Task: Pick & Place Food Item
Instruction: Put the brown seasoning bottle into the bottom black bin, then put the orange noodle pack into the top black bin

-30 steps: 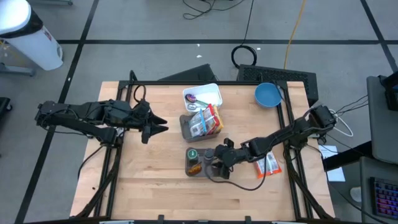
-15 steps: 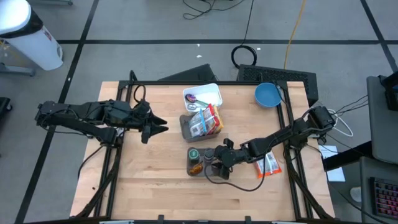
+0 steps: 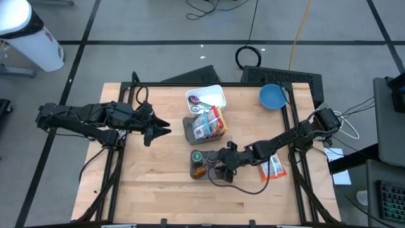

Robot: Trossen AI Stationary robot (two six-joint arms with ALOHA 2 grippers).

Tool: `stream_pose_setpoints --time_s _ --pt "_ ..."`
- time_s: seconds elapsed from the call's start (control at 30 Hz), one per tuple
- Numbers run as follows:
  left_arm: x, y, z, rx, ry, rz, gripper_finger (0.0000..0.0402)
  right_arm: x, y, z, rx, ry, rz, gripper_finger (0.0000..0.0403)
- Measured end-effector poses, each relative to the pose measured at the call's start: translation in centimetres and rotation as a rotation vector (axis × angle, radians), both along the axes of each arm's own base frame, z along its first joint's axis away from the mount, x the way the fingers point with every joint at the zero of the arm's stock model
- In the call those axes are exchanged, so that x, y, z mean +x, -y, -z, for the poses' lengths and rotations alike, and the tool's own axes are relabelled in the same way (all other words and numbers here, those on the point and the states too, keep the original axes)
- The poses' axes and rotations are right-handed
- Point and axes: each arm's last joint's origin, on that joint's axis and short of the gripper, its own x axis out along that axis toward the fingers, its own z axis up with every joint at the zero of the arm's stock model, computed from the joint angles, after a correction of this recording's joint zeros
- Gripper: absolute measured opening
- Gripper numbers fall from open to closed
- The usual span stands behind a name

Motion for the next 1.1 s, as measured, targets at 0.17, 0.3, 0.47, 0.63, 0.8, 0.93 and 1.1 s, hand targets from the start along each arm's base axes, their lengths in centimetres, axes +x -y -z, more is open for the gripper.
stream_pose_setpoints --time_s 0.17,0.3,0.47,0.63,0.8,0.93,1.1 --pt "0.0 0.0 0.0 0.004 0.0 0.004 0.0198 0.0 0.0 0.0 0.017 -0.004 -0.017 0.0209" --pt "0.0 0.0 0.0 0.013 -0.002 0.008 0.0198 0.0 -0.1 0.0 0.022 -0.002 -0.02 0.023" --pt "0.0 0.0 0.0 0.025 -0.003 0.012 0.0198 -0.1 -0.1 -0.4 0.022 0.005 -0.036 0.0256" --pt "0.0 0.0 0.0 0.046 -0.004 0.02 0.0198 -0.9 0.4 -2.4 0.008 0.047 -0.053 0.0264" --pt "-0.2 -0.1 -0.2 0.087 0.013 0.032 0.0198 -2.8 1.8 -5.2 0.0 0.042 -0.027 0.0258" --pt "-0.1 -0.3 -0.7 0.079 0.066 0.02 0.0198 -4.6 2.7 -8.5 -0.008 0.137 -0.047 0.0252" --pt "0.1 -0.5 -1.7 0.079 0.171 0.059 0.0198 -6.8 4.2 -12.8 -0.018 0.345 -0.059 0.0253"
